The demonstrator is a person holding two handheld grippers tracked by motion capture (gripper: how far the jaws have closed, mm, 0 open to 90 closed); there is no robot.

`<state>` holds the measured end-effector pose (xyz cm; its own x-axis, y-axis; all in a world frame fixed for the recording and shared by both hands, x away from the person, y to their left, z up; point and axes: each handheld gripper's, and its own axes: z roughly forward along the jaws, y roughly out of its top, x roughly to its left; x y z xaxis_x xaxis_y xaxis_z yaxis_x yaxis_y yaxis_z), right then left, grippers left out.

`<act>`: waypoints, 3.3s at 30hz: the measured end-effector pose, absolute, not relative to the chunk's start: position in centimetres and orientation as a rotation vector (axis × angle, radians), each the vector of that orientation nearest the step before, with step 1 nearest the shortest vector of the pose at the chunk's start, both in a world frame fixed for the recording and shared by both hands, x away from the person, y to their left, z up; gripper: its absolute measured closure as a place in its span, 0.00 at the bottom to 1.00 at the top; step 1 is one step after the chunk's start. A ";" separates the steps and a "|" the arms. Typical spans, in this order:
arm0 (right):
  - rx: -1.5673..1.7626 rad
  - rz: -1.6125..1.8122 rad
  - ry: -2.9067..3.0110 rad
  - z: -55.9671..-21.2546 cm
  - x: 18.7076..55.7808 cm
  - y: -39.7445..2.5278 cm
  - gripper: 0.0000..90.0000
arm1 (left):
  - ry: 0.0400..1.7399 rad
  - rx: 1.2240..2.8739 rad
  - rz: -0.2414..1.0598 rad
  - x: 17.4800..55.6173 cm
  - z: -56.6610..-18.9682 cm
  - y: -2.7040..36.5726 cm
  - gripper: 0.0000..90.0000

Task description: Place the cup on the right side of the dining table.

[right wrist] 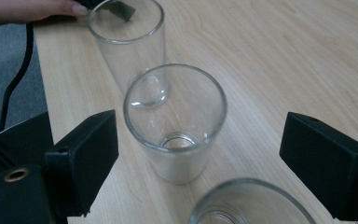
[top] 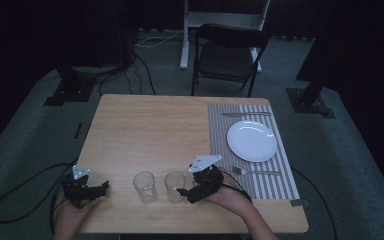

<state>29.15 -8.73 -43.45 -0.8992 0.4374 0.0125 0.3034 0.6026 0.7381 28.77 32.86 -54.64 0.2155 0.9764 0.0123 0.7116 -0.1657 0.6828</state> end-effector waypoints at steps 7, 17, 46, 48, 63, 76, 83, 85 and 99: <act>0.593 1.121 2.703 -43.7 29.2 -7.3 0.15 | 1.555 1.946 0.628 28.8 -54.6 32.9 0.00; 0.564 0.996 2.765 -44.2 29.2 -5.3 0.20 | 1.555 1.946 0.627 28.8 -54.6 32.9 0.00; 0.531 0.812 2.799 -44.1 29.9 -3.0 0.31 | 1.555 1.947 0.626 28.8 -54.6 32.9 0.00; 0.540 0.812 2.796 -44.1 30.1 -3.1 0.31 | 1.556 1.948 0.625 28.8 -54.6 32.9 0.00; 0.642 0.862 2.760 -42.7 32.7 -3.8 0.31 | 1.555 1.946 0.627 28.8 -54.6 32.9 0.00; 0.773 0.823 2.701 -42.0 36.2 -5.8 0.31 | 1.555 1.945 0.629 28.8 -54.6 32.9 0.00; 0.852 0.784 2.656 -41.6 38.5 -7.2 0.31 | 1.555 1.945 0.629 28.8 -54.6 32.9 0.00; 0.881 0.777 2.642 -41.4 39.1 -7.6 0.31 | 1.555 1.946 0.627 28.8 -54.6 32.9 0.00; 1.043 0.741 2.516 -39.8 43.6 -10.8 0.31 | 1.556 1.945 0.627 28.8 -54.6 32.9 0.00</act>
<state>43.64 -10.80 -39.80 -0.6832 0.7247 -0.0903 0.5599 0.5991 0.5723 28.77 32.86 -54.64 0.2152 0.9765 0.0120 0.7116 -0.1653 0.6829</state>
